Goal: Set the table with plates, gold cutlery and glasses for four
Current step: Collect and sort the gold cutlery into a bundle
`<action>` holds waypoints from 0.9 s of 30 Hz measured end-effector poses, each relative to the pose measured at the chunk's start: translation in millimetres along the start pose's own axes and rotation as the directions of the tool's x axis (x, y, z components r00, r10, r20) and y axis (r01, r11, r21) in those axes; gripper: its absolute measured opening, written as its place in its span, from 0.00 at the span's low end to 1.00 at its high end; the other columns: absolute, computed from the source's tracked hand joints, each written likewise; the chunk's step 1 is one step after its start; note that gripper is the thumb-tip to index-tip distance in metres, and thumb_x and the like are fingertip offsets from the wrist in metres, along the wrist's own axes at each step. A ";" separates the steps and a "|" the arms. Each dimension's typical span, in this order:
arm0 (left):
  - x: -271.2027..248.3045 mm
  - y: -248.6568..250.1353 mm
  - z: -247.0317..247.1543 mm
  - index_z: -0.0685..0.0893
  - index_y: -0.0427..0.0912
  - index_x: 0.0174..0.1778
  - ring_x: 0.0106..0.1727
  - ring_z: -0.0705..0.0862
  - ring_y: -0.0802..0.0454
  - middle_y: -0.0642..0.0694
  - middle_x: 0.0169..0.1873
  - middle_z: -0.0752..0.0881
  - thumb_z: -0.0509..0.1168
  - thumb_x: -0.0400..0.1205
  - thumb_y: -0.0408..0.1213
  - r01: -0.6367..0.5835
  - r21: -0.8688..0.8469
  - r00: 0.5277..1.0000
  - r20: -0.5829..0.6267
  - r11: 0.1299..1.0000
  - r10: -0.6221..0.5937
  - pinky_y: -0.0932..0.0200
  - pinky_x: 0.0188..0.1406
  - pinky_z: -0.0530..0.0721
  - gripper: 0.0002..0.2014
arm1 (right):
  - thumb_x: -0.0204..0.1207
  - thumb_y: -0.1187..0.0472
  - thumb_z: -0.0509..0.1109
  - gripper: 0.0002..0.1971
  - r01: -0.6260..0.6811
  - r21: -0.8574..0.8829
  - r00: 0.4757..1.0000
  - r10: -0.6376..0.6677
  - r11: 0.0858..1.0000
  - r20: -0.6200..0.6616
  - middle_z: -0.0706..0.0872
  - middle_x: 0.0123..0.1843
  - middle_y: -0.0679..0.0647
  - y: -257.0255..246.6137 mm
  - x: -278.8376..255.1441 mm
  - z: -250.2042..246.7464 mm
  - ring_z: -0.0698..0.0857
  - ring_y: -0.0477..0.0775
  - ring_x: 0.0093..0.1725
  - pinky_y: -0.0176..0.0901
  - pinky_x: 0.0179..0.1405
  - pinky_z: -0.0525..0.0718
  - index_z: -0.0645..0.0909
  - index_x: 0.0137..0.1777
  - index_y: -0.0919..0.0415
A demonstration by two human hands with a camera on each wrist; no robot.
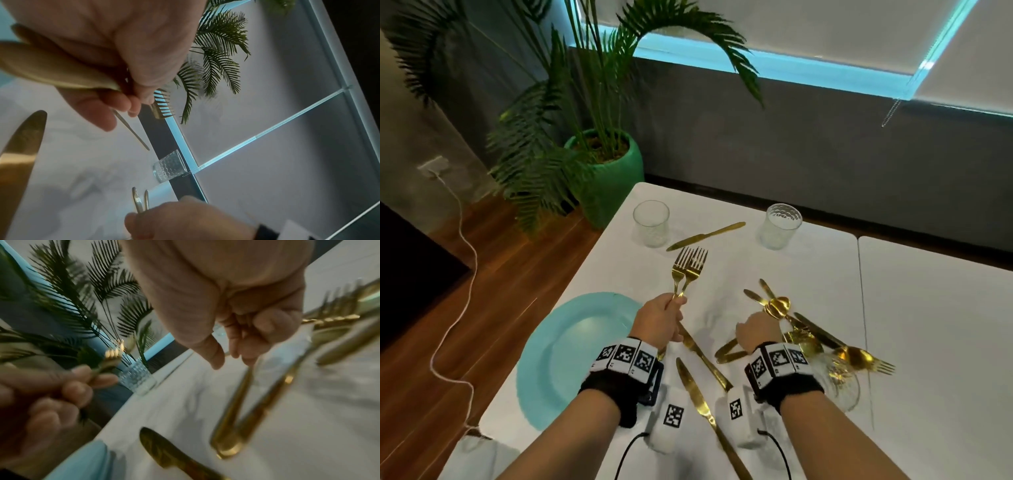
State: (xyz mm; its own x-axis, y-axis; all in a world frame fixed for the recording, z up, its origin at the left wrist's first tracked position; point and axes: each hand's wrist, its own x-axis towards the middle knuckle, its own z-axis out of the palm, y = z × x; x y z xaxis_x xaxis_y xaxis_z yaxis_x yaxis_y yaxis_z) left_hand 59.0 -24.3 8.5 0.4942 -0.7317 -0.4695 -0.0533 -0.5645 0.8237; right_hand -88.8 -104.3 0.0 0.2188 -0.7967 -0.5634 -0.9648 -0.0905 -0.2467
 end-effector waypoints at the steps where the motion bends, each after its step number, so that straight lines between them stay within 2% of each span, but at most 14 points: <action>1: -1.3 0.1 1.0 0.82 0.44 0.53 0.24 0.79 0.51 0.44 0.35 0.80 0.54 0.86 0.40 0.001 -0.009 1.000 0.005 1.000 -0.001 0.54 0.38 0.87 0.11 | 0.84 0.58 0.55 0.19 -0.011 -0.023 1.000 0.011 1.000 -0.002 0.82 0.67 0.62 3.6 1.8 5.5 0.80 0.59 0.68 0.43 0.63 0.77 0.78 0.66 0.70; 3: -3.5 -2.3 3.2 0.83 0.42 0.53 0.24 0.78 0.51 0.45 0.34 0.79 0.54 0.86 0.38 0.009 -0.039 1.000 0.017 0.999 -0.008 0.53 0.38 0.87 0.12 | 0.86 0.56 0.53 0.20 -0.083 0.079 0.997 0.083 0.993 0.000 0.83 0.66 0.61 5.1 2.5 11.1 0.81 0.58 0.66 0.42 0.61 0.78 0.80 0.63 0.68; 6: -7.1 -6.0 5.0 0.83 0.41 0.51 0.23 0.77 0.54 0.46 0.32 0.78 0.55 0.86 0.36 0.005 -0.062 0.999 0.041 0.998 -0.002 0.56 0.33 0.87 0.11 | 0.85 0.59 0.56 0.14 -0.160 0.190 0.987 0.157 0.969 0.033 0.84 0.64 0.59 6.6 3.8 7.4 0.82 0.57 0.64 0.40 0.58 0.79 0.81 0.47 0.65; 7: -7.4 -7.6 5.6 0.83 0.41 0.50 0.21 0.77 0.55 0.46 0.32 0.78 0.55 0.86 0.36 0.004 -0.075 0.999 0.048 0.997 0.000 0.56 0.31 0.87 0.10 | 0.84 0.61 0.56 0.13 -0.181 0.233 0.983 0.177 0.955 0.040 0.83 0.65 0.60 8.0 3.5 6.0 0.81 0.58 0.66 0.41 0.60 0.79 0.81 0.49 0.67; 9: -8.8 -9.3 6.4 0.83 0.42 0.47 0.18 0.77 0.58 0.46 0.31 0.78 0.56 0.86 0.35 0.004 -0.091 0.998 0.064 0.996 0.002 0.55 0.31 0.87 0.10 | 0.83 0.63 0.58 0.15 -0.187 0.303 0.982 0.170 0.934 0.084 0.79 0.69 0.61 8.6 0.7 4.5 0.79 0.60 0.69 0.42 0.63 0.78 0.78 0.65 0.68; 11: -9.9 -8.9 6.2 0.82 0.42 0.46 0.21 0.77 0.55 0.45 0.31 0.78 0.56 0.86 0.35 0.005 -0.099 0.997 0.079 0.995 0.003 0.56 0.30 0.87 0.10 | 0.82 0.63 0.60 0.14 -0.232 0.401 0.972 0.202 0.886 0.115 0.82 0.62 0.60 10.0 0.4 7.1 0.81 0.60 0.65 0.40 0.53 0.81 0.79 0.63 0.66; 13: -11.7 -6.4 4.9 0.82 0.38 0.48 0.23 0.78 0.54 0.44 0.32 0.78 0.55 0.86 0.35 0.011 -0.112 0.996 0.094 0.994 0.000 0.60 0.26 0.87 0.10 | 0.80 0.60 0.61 0.08 -0.201 0.463 0.979 0.185 0.863 0.079 0.81 0.42 0.55 11.2 1.9 6.4 0.83 0.58 0.48 0.39 0.41 0.79 0.80 0.44 0.61; 15: -12.3 -5.1 4.3 0.80 0.35 0.48 0.22 0.81 0.56 0.43 0.32 0.80 0.54 0.87 0.35 0.017 -0.146 0.994 0.105 0.989 -0.002 0.64 0.24 0.86 0.11 | 0.80 0.58 0.61 0.09 -0.146 0.494 0.989 0.124 0.857 0.078 0.77 0.36 0.53 8.0 0.5 4.2 0.75 0.51 0.31 0.41 0.35 0.76 0.78 0.43 0.62; 17: -14.4 -3.3 5.7 0.79 0.35 0.48 0.25 0.84 0.52 0.41 0.35 0.82 0.54 0.87 0.36 0.035 -0.194 0.993 0.122 0.980 -0.011 0.64 0.24 0.86 0.11 | 0.80 0.56 0.64 0.10 -0.083 0.636 0.996 0.053 0.767 0.066 0.80 0.38 0.55 -0.4 -15.4 -0.3 0.71 0.48 0.27 0.42 0.31 0.74 0.79 0.41 0.60; 18: -14.7 -3.2 7.4 0.79 0.35 0.47 0.29 0.84 0.49 0.40 0.37 0.83 0.54 0.87 0.36 0.047 -0.210 0.991 0.134 0.977 -0.019 0.62 0.27 0.86 0.11 | 0.79 0.54 0.65 0.11 0.003 0.640 0.999 -0.032 0.768 0.035 0.81 0.36 0.54 -2.7 -24.5 -1.1 0.72 0.48 0.26 0.41 0.30 0.74 0.79 0.38 0.58; 21: -15.2 -5.2 14.0 0.80 0.42 0.45 0.38 0.86 0.43 0.40 0.42 0.86 0.54 0.87 0.39 0.019 -0.141 0.986 0.168 0.990 0.005 0.51 0.41 0.87 0.11 | 0.79 0.53 0.67 0.10 0.043 0.668 0.984 -0.145 0.743 0.099 0.80 0.32 0.49 -8.2 -44.5 0.4 0.73 0.45 0.25 0.35 0.23 0.71 0.79 0.37 0.55; 24: -17.9 -4.4 23.7 0.81 0.51 0.44 0.45 0.87 0.40 0.41 0.43 0.87 0.53 0.86 0.45 -0.046 0.009 0.981 0.188 0.999 0.044 0.44 0.49 0.87 0.12 | 0.79 0.54 0.68 0.13 0.124 0.616 0.969 -0.229 0.778 0.094 0.81 0.29 0.47 -10.4 -50.3 4.6 0.76 0.42 0.26 0.34 0.29 0.73 0.78 0.32 0.53; 26: -21.4 -3.6 31.3 0.81 0.45 0.46 0.34 0.86 0.43 0.39 0.39 0.86 0.52 0.87 0.45 -0.003 -0.027 0.979 0.205 1.000 0.008 0.51 0.33 0.88 0.13 | 0.78 0.55 0.68 0.15 0.150 0.595 0.970 -0.233 0.790 0.065 0.82 0.30 0.49 -8.9 -49.0 6.8 0.80 0.46 0.32 0.40 0.38 0.79 0.77 0.29 0.53; 27: -22.4 -4.2 35.2 0.80 0.42 0.48 0.28 0.83 0.47 0.41 0.33 0.84 0.52 0.87 0.44 0.017 -0.034 0.980 0.199 0.999 -0.010 0.57 0.25 0.83 0.13 | 0.77 0.56 0.69 0.14 0.146 0.580 0.973 -0.222 0.801 0.063 0.83 0.32 0.51 -7.3 -49.1 8.1 0.80 0.48 0.34 0.44 0.42 0.80 0.78 0.29 0.54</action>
State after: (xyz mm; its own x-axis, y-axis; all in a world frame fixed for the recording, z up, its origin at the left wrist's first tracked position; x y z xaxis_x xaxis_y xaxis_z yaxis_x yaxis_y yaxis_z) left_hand 17.7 -19.0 4.4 0.3120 -0.7872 -0.5319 -0.0149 -0.5638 0.8258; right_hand -91.4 -59.7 23.1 0.4366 -0.7174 -0.5429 -0.6570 0.1580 -0.7372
